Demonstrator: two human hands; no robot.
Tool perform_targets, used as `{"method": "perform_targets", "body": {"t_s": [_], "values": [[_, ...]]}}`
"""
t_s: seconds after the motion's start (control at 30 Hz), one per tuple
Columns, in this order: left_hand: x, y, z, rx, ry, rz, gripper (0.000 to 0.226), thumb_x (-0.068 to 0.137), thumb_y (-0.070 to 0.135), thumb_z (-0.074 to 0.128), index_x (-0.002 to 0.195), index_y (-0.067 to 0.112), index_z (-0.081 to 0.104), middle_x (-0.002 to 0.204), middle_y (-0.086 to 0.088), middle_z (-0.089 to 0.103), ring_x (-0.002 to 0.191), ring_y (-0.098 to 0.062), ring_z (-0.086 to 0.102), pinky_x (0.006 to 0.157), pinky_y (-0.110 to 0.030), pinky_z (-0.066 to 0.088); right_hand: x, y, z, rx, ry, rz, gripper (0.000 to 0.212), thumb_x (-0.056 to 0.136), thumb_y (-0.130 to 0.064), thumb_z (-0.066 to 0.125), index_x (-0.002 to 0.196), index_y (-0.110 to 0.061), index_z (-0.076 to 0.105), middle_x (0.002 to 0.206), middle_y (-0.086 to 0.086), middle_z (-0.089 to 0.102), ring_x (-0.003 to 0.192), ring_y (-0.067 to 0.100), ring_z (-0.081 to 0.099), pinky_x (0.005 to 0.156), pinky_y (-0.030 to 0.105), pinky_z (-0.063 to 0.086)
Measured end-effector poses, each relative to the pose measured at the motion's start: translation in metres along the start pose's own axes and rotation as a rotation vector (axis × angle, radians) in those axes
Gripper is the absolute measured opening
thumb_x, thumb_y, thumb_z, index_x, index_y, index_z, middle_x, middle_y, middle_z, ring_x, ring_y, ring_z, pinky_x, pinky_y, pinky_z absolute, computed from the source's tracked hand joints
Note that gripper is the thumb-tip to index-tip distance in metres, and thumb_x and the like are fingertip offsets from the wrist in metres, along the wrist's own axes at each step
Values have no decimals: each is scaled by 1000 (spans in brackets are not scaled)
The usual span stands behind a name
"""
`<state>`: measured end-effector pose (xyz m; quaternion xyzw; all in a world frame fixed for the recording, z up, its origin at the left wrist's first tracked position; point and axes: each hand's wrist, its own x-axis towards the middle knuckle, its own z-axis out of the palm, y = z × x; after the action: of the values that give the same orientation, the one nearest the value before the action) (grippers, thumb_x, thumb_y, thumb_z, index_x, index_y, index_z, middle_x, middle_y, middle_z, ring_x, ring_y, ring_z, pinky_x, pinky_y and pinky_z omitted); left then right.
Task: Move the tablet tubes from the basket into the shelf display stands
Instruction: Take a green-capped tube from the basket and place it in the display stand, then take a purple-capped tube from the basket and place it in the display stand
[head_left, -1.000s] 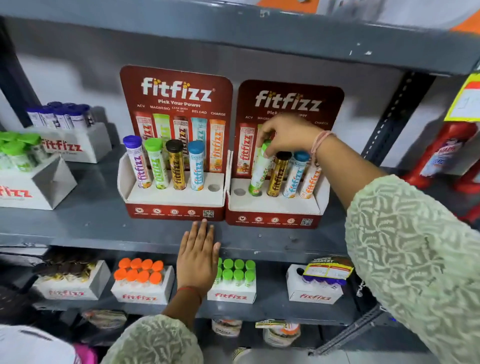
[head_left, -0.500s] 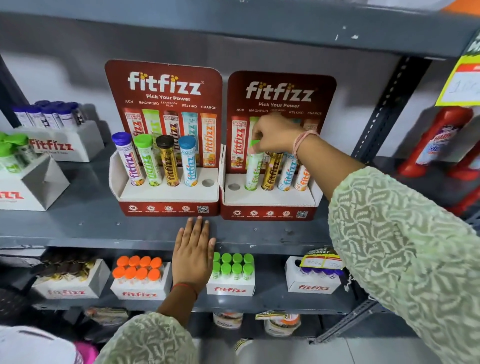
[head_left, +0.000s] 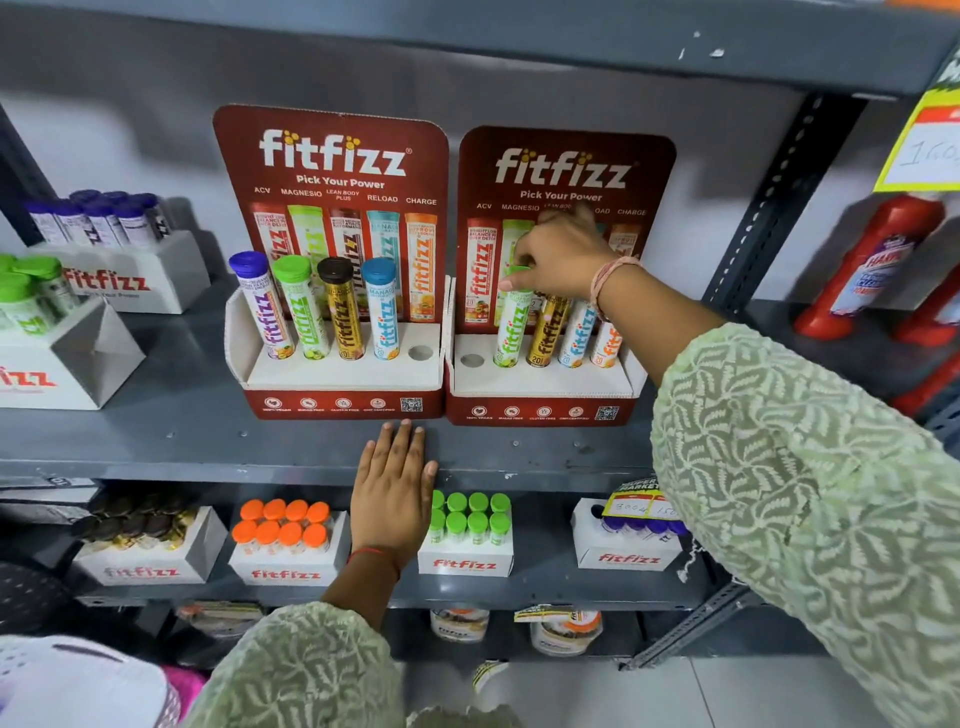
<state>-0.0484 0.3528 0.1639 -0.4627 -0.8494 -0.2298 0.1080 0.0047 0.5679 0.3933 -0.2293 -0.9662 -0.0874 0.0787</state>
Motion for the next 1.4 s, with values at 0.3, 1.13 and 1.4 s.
{"method": "perform_targets", "body": {"t_s": [0.3, 1.13, 1.4], "values": [[-7, -6, -10, -74, 80, -21, 63, 98, 40, 7, 132, -1, 39, 138, -21, 40, 133, -29, 22, 108, -35, 5, -17, -31, 7, 129, 253, 48, 48, 78, -49, 57, 117, -21, 57, 127, 11, 54, 118, 35, 40, 97, 48, 32], [-361, -192, -17, 211, 54, -1265, 66, 97, 42, 3, 132, 1, 41, 139, -16, 38, 138, -18, -3, 109, -37, 2, -67, -626, 327, 210, -456, -1035, 48, 89, 7, 34, 136, -4, 34, 148, 19, 28, 134, 37, 29, 111, 47, 31], [-359, -193, -28, 115, -57, -1266, 72, 96, 45, 1, 127, -1, 48, 132, -21, 47, 127, -35, 31, 107, -37, 7, -87, -519, 250, 960, -644, -551, 35, 74, -12, 73, 106, -3, 64, 103, 12, 67, 97, 21, 59, 84, 27, 45]]}}
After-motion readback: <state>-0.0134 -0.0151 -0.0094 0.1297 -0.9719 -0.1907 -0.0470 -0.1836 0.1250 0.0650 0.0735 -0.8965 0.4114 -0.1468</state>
